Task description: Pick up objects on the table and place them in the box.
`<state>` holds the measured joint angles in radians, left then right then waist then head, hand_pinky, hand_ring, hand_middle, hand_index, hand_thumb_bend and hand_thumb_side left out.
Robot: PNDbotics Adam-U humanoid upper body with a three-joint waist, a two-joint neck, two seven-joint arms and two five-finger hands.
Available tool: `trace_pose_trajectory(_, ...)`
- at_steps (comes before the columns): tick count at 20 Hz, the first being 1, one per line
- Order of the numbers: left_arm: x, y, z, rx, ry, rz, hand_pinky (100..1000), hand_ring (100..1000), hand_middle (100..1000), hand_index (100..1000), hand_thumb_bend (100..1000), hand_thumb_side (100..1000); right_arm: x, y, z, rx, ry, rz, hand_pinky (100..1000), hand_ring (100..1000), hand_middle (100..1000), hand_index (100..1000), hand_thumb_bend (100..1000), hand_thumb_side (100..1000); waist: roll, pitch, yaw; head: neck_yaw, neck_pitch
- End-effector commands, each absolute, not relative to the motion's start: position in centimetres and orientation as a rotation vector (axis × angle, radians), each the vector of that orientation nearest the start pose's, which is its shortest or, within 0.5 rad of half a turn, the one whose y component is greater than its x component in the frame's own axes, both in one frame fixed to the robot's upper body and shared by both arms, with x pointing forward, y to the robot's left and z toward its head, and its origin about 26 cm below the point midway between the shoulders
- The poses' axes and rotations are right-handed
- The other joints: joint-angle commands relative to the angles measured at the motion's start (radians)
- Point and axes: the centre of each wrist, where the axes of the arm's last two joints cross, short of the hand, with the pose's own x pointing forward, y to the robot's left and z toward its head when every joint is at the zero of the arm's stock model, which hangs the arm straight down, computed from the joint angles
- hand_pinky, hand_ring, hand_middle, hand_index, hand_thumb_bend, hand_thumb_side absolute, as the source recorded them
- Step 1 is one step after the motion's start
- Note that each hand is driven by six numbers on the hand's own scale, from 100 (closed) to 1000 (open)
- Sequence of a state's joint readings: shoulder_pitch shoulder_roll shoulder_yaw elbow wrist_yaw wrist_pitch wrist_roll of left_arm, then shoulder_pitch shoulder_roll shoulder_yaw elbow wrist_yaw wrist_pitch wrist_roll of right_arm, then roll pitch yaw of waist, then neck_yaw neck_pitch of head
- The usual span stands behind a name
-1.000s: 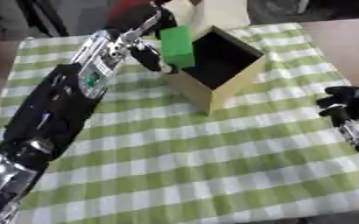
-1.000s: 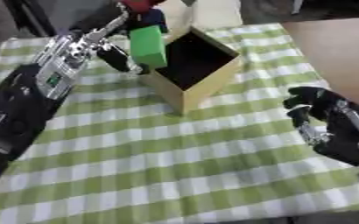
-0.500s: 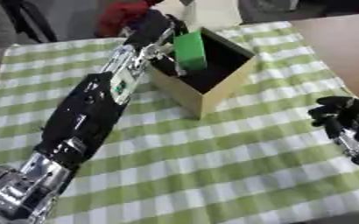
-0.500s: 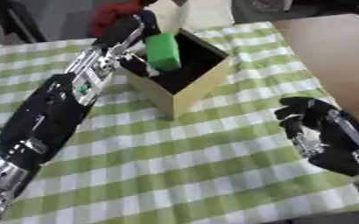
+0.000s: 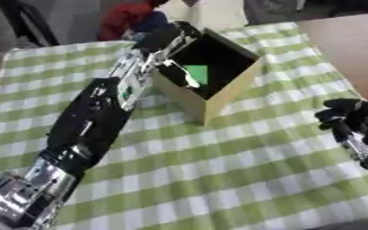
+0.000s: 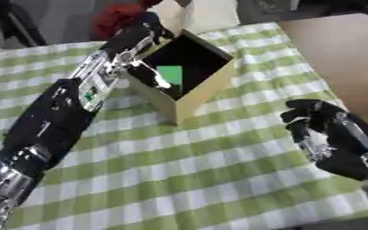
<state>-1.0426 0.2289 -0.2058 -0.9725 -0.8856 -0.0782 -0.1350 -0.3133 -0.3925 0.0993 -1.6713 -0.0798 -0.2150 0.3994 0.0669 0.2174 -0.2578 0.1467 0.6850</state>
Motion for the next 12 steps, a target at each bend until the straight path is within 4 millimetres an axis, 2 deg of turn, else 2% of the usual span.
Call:
trace_pose_trajectory(1, 47.3, 16.4, 24.0, 0.87, -1.888, -1.263, 771, 649, 651, 776, 830, 317, 34.1, -27.9, 13.3, 0.129, -2.032, 0.867, 694, 784, 613, 831, 100, 365, -0.006, -0.024, 0.008, -0.007, -0.002)
trace_pose_trajectory(5, 45.5, 18.1, 26.3, 0.766, -2.02, -1.117, 778, 622, 613, 751, 785, 298, 34.0, -28.5, 13.2, 0.103, -2.03, 0.851, 694, 784, 613, 831, 100, 361, -0.009, -0.032, 0.031, -0.025, 0.001)
trace_pose_trajectory(8, 43.3, 20.3, 27.4, 0.678, -2.093, -0.999, 782, 611, 600, 741, 764, 289, 33.8, -29.0, 13.1, 0.081, -2.031, 0.834, 694, 784, 613, 831, 100, 358, -0.011, -0.037, 0.053, -0.039, 0.003)
trace_pose_trajectory(12, 40.3, 22.8, 26.6, 0.555, -2.114, -0.844, 794, 595, 580, 721, 726, 291, 33.5, -29.7, 13.0, 0.052, -2.033, 0.813, 695, 784, 613, 831, 100, 353, -0.016, -0.042, 0.086, -0.051, 0.014)
